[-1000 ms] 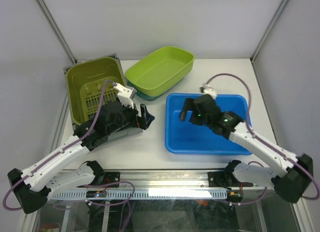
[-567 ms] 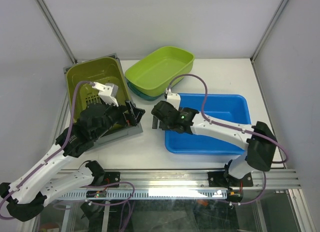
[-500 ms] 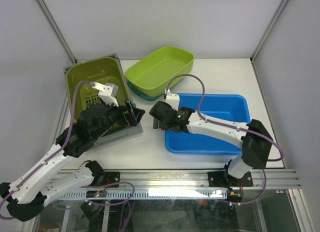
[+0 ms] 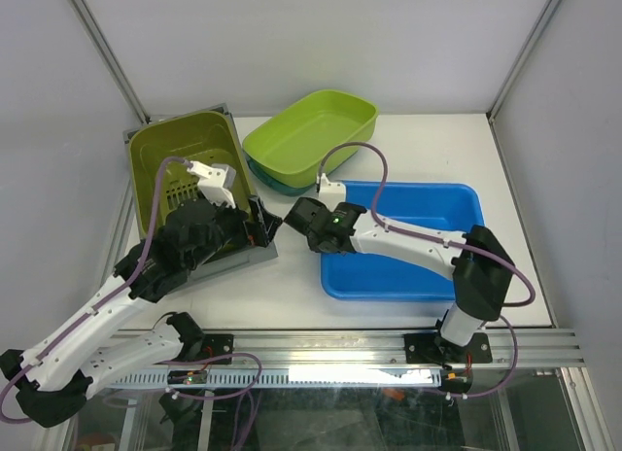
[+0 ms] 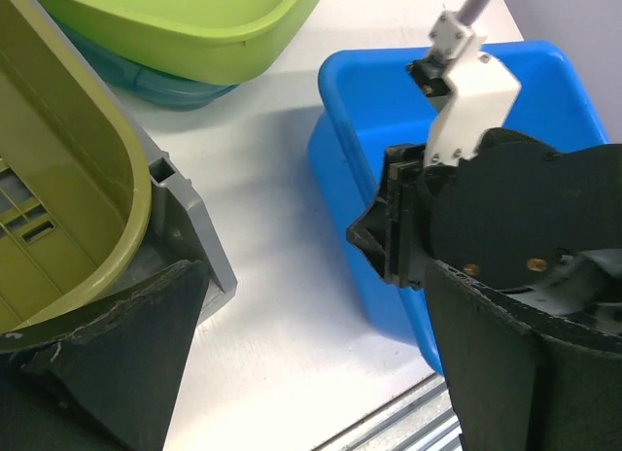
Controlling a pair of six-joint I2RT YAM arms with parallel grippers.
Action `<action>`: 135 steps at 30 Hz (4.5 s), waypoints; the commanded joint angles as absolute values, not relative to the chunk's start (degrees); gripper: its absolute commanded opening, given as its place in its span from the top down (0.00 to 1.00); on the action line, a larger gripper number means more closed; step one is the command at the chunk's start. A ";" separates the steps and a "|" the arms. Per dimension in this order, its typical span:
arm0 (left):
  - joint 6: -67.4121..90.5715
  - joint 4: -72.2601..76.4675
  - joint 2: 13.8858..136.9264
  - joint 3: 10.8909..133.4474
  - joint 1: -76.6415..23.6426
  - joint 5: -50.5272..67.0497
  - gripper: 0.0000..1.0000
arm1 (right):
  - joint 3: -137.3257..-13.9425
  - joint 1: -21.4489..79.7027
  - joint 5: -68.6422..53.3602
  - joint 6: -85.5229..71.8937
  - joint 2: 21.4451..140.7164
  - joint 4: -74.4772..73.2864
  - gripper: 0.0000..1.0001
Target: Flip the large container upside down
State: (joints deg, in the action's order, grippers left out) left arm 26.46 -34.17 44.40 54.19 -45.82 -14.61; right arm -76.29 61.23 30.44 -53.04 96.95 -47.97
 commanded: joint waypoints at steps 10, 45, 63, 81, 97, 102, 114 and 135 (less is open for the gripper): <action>25.42 -29.43 47.31 57.31 -46.42 -12.65 0.01 | -82.87 59.13 29.74 -52.05 71.89 -50.32 1.00; 22.85 -33.13 47.66 66.68 -46.41 -17.09 0.01 | -61.84 19.92 -20.61 -80.58 56.70 -1.79 1.00; 22.94 -33.06 49.85 66.39 -46.42 -15.99 0.01 | -52.43 12.91 -31.01 -98.16 55.78 19.39 1.00; 23.32 -32.60 52.78 67.46 -46.43 -12.48 0.01 | -33.16 2.46 -37.17 -109.52 46.69 22.71 1.00; 23.77 -29.35 55.17 64.84 -46.42 -6.97 0.01 | -43.08 -26.06 -49.60 -51.69 50.63 -32.54 0.27; 24.76 -27.87 55.84 63.42 -46.49 -5.16 0.01 | -50.91 -26.46 -33.09 -39.30 52.87 -42.42 0.12; 25.14 -26.15 58.50 62.29 -46.42 -1.98 0.01 | -57.60 -24.97 -6.38 -27.92 51.35 -48.82 0.03; 31.94 -25.26 69.28 57.66 -50.50 -2.53 0.01 | -57.59 2.59 -19.55 -23.51 37.79 -47.12 0.03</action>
State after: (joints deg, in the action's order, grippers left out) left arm 29.47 -28.10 67.11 56.82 -49.58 -1.58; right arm -55.40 2.20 -27.86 -26.55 38.20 -40.71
